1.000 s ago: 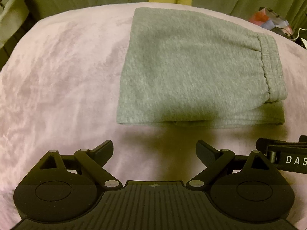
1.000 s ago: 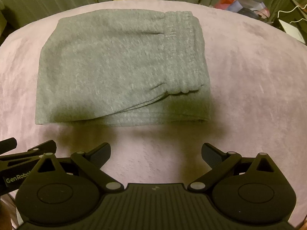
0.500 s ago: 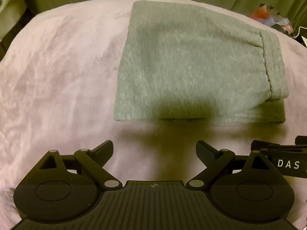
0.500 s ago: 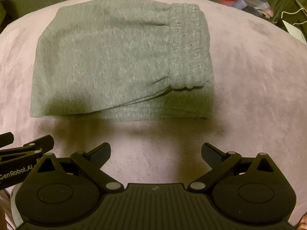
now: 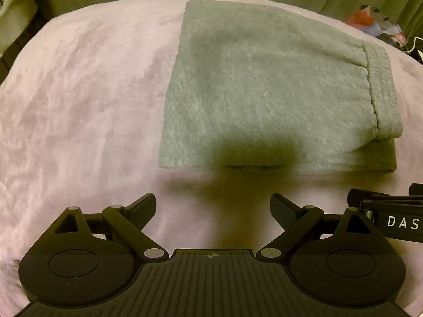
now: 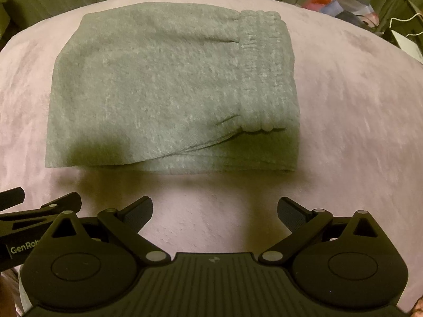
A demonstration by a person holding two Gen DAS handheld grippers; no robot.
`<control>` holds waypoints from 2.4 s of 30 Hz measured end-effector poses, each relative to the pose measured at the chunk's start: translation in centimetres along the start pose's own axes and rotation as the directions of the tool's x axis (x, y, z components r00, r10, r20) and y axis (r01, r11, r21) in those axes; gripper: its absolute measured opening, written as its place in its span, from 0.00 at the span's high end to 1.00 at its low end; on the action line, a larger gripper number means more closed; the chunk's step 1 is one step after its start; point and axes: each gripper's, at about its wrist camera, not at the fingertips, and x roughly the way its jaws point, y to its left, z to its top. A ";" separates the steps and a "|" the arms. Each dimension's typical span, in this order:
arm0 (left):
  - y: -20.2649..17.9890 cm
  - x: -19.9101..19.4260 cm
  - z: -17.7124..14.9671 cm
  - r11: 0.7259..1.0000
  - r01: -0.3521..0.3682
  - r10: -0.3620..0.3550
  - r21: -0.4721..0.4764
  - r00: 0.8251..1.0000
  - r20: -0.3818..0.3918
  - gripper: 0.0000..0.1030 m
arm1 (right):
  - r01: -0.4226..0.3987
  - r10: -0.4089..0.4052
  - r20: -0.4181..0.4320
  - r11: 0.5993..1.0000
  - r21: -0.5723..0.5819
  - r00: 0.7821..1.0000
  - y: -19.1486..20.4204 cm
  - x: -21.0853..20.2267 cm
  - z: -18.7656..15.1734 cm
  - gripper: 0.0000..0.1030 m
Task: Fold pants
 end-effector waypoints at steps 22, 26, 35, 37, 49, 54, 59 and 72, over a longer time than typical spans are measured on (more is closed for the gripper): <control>0.3 0.0 0.2 1.000 0.000 0.000 -0.004 1.000 0.001 0.06 | -0.001 0.001 0.001 1.000 -0.009 1.000 0.3 0.1 0.4 0.02; 0.3 -0.1 0.2 1.000 -0.003 0.003 -0.003 1.000 0.004 0.06 | -0.001 0.001 0.001 1.000 -0.008 1.000 0.3 0.1 0.4 0.02; 0.3 0.0 0.4 1.000 0.000 0.000 -0.004 1.000 -0.004 0.06 | -0.001 0.001 -0.001 1.000 -0.010 1.000 0.3 0.0 0.5 0.02; 0.4 0.0 0.4 1.000 0.002 -0.002 -0.006 1.000 -0.007 0.06 | -0.002 0.002 -0.002 1.000 -0.011 1.000 0.3 0.0 0.6 0.02; 0.4 0.1 0.3 1.000 0.004 -0.004 -0.009 1.000 -0.010 0.06 | -0.003 0.003 -0.002 1.000 -0.010 1.000 0.3 0.1 0.6 0.02; 0.4 0.3 0.4 1.000 0.004 -0.004 -0.006 1.000 -0.016 0.06 | -0.003 0.003 -0.002 1.000 -0.011 1.000 0.4 0.1 0.6 0.02; 0.5 0.3 0.4 1.000 0.008 -0.008 -0.007 1.000 -0.020 0.06 | -0.002 0.002 -0.003 1.000 -0.010 1.000 0.4 0.1 0.6 0.02; 0.4 0.4 0.5 1.000 0.008 -0.009 -0.005 1.000 -0.024 0.06 | -0.001 0.001 -0.006 1.000 -0.012 1.000 0.4 0.2 0.7 0.02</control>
